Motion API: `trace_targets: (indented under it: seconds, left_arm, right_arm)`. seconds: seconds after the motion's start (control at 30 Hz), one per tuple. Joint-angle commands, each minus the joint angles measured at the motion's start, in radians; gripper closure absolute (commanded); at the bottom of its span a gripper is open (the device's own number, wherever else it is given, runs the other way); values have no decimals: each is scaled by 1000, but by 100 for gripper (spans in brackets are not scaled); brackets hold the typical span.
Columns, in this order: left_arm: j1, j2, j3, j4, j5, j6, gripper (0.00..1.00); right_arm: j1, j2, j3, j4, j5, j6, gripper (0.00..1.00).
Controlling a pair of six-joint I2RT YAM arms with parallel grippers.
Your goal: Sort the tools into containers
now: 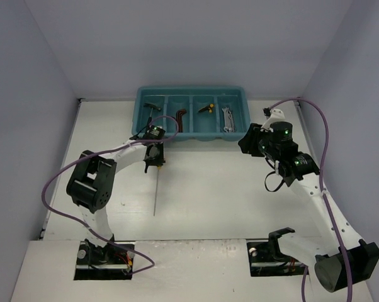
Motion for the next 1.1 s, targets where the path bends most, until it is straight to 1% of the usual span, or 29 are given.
trace_targets:
  seconds: [0.0,0.07,0.17,0.3,0.4,0.53,0.67,0.73,0.83,0.9,1.07]
  left_arm:
    - [-64,-183,32,-16,40,-68,100]
    - [-93,-224,69,-21,44,-91,100]
    - [-119,-248,168,-33,39,-105,100]
    - [-125,-195,406,-31,54,-121,100]
    - [-125,-104,528,3,85,-114,100]
    - [-123,38,752,42,120,-126,100]
    - [-116,195,907,91,154,-175,100]
    - [-116,272,995,128,161,-178,100]
    - [-113,357,1104,142,160,-155,100]
    - [-105,406,1149,166,148,-154,100]
    - [-71,506,1173,262,144,-223,99]
  right_arm:
    - [-4,-37,-7,24,26,15,60]
    - [-4,-45,-8,22,20,19,60]
    - [-6,-56,-16,19,16,21,60]
    - [-5,-85,-37,11,-3,41,60]
    - [-5,-104,-42,6,-10,48,60]
    - [-4,-112,-37,-2,-29,61,59]
    - [-4,-115,-33,-12,-45,71,59]
    - [-6,-120,-32,-18,-51,71,59]
    - [-4,-125,-30,-30,-48,68,59]
    - [-4,-131,-26,-41,-48,64,59]
    - [-4,-138,-25,-74,-36,47,58]
